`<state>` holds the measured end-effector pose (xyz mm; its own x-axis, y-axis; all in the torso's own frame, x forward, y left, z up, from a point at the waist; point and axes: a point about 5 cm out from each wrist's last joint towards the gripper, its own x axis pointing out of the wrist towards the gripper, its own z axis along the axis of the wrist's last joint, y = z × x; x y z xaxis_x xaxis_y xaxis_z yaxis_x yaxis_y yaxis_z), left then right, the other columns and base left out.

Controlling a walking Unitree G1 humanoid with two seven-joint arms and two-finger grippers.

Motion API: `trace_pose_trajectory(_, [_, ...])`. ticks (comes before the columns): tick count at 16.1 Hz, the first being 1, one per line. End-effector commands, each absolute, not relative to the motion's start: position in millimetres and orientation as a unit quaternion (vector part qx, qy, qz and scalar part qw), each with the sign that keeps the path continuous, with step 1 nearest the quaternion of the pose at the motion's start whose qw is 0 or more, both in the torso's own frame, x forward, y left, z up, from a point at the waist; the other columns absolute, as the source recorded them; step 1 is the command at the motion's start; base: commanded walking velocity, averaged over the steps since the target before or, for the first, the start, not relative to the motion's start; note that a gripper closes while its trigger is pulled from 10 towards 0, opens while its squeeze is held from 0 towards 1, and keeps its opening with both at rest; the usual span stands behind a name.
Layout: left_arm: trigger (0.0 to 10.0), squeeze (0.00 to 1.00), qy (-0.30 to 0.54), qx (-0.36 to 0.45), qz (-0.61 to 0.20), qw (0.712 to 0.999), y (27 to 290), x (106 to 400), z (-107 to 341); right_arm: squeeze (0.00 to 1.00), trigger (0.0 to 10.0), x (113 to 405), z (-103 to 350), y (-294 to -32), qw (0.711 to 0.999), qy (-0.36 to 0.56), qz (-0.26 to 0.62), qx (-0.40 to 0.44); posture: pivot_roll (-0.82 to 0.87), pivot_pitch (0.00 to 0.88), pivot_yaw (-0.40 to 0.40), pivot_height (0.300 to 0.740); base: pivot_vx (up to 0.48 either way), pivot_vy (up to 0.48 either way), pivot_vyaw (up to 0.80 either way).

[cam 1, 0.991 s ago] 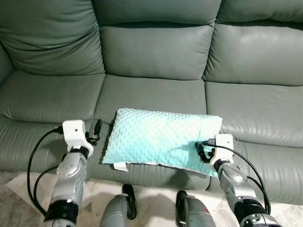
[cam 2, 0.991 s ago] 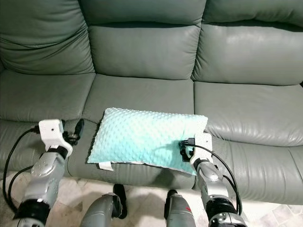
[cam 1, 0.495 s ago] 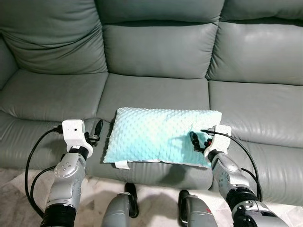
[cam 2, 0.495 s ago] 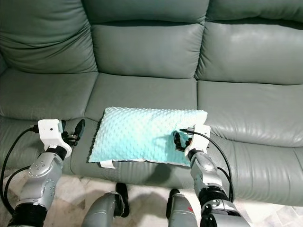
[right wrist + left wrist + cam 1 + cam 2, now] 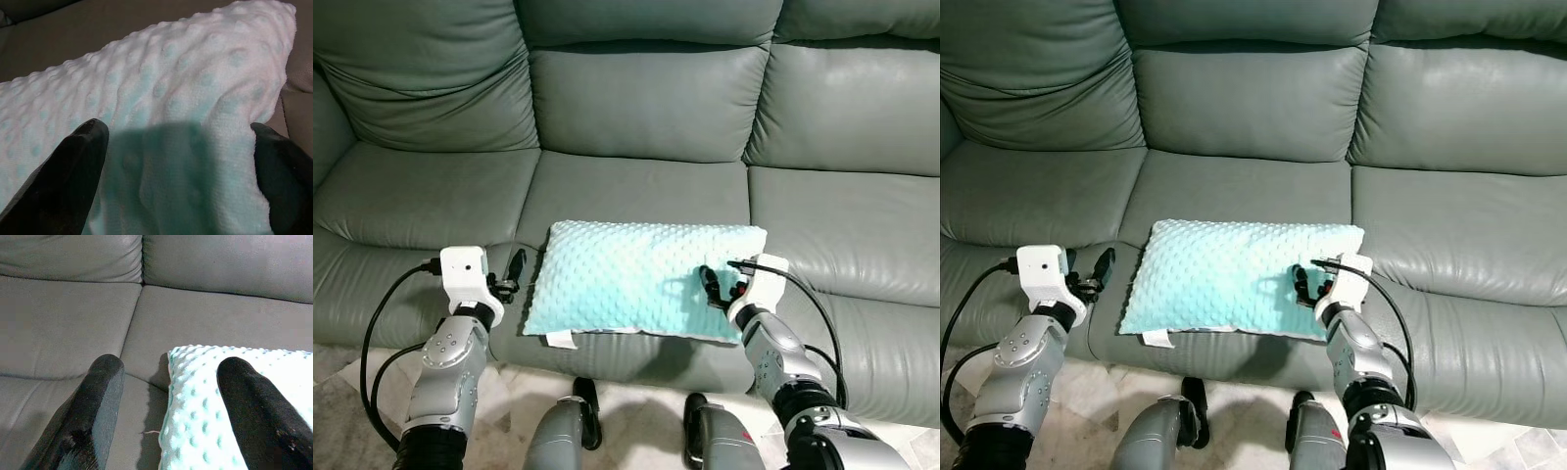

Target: Move the pillow to the sofa

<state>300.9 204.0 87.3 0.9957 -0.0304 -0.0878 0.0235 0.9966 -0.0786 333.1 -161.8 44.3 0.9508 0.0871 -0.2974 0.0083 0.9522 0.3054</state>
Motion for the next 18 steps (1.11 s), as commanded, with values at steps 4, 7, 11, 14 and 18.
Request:
trace_pose_trajectory(4, [10.0,0.00,0.063,-0.035,-0.010,0.997,207.0,295.4,82.5,1.00,10.0,329.0,36.2,-146.3,0.968,0.170,0.032,0.184,-0.01,0.359,0.116,0.740,0.000,0.000,0.00])
trace_pose_trajectory(7, [10.0,0.00,0.062,-0.034,-0.011,0.997,206.0,295.2,83.3,1.00,10.0,332.8,41.2,-143.6,0.969,0.156,0.033,0.188,0.00,0.358,0.117,0.740,0.000,0.000,0.00])
trace_pose_trajectory(11, [10.0,0.00,0.063,-0.033,-0.011,0.997,205.6,295.1,83.9,1.00,10.0,336.6,47.4,-143.9,0.970,0.136,0.031,0.199,0.00,0.362,0.116,0.740,0.000,0.000,0.00])
trace_pose_trajectory(14, [10.0,0.00,0.065,-0.034,-0.011,0.997,204.5,295.0,83.7,1.00,10.0,333.4,43.3,-139.9,0.971,0.142,0.035,0.190,0.00,0.361,0.115,0.740,0.000,0.000,0.00])
trace_pose_trajectory(18, [10.0,0.00,0.066,-0.036,-0.015,0.997,201.4,300.1,82.6,0.00,10.0,325.7,39.2,-158.9,0.988,0.140,0.007,0.067,-0.03,0.319,0.102,0.740,0.000,0.000,0.00])
